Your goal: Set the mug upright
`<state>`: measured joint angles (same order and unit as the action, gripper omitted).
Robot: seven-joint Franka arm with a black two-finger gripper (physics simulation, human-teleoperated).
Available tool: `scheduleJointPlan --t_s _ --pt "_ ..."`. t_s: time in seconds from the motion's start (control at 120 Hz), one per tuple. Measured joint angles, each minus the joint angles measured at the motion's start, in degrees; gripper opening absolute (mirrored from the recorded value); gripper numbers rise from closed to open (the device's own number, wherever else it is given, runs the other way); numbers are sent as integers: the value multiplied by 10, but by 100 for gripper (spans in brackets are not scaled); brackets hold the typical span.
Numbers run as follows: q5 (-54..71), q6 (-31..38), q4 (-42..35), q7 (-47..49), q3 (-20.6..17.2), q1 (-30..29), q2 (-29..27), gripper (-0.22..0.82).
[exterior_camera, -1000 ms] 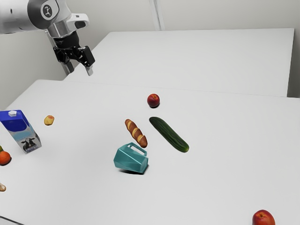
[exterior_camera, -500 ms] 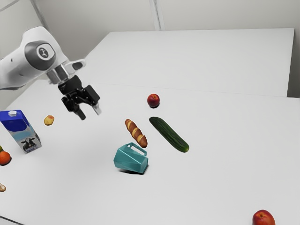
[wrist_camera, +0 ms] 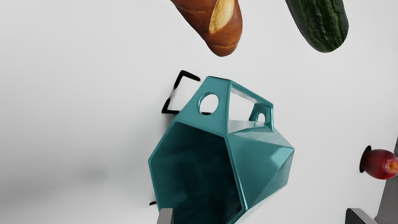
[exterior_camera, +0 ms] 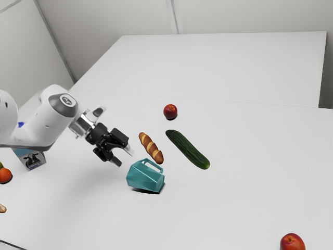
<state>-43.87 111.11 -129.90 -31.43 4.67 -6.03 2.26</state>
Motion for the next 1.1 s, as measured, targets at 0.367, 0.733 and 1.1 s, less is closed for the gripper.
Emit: scheduleJointPlan --t_s 0.367,0.733,1.1 --pt "-86 -7 -13 -94 -13 -4 37 60" --pt "-100 -37 -12 -152 -26 -3 41 1" --pt "-97 -41 -10 -189 -34 -4 20 -15"
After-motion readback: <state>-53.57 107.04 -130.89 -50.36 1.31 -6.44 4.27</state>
